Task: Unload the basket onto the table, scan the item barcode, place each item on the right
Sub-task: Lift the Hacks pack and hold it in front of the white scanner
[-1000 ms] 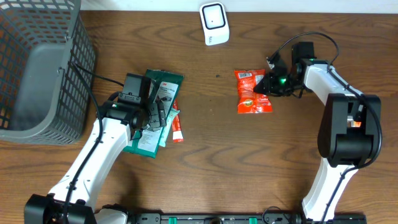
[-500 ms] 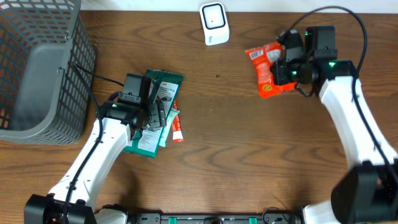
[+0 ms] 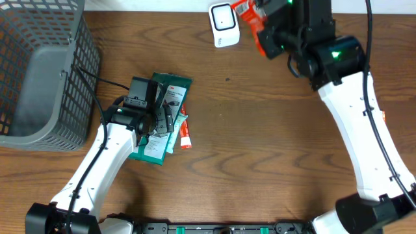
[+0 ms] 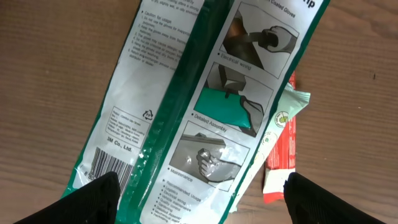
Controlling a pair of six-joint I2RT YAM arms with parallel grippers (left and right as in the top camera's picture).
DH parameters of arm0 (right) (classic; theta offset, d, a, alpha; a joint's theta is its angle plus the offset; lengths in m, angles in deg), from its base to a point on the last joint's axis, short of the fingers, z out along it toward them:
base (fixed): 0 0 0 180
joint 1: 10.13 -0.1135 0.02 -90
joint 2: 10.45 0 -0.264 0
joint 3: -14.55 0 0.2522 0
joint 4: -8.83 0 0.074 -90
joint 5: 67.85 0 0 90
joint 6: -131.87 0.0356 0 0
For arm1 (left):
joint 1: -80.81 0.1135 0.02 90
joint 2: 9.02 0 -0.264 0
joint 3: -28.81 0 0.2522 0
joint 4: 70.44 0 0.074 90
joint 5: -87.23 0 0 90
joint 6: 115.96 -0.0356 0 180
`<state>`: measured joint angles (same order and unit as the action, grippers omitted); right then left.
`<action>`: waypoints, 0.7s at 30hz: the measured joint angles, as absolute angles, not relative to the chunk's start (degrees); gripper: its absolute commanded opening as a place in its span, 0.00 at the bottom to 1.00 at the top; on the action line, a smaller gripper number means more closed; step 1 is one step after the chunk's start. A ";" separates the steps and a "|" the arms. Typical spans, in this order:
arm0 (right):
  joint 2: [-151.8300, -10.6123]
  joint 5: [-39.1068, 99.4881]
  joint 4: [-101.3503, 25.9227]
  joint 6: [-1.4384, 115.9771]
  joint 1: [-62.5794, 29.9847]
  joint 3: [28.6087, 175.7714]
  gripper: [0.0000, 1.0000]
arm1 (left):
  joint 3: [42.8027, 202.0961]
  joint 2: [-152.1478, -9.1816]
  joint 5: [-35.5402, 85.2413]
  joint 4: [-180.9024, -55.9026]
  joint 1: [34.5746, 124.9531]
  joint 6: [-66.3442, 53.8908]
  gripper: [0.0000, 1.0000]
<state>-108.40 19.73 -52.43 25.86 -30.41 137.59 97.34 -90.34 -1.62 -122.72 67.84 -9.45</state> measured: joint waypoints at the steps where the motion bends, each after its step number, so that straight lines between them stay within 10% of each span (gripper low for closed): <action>1: -110.02 19.10 -51.67 24.35 -30.52 138.00 0.01 | 97.34 -90.34 -1.62 -122.74 67.84 -9.45 0.85; 21: -142.56 -7.04 -0.17 -10.66 -36.74 137.70 0.01 | 97.34 -90.34 -1.62 -122.70 67.84 -9.45 0.85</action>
<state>-142.56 -7.04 -0.17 -10.66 -36.74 137.70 97.34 -90.34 -1.62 -122.70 67.84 -9.45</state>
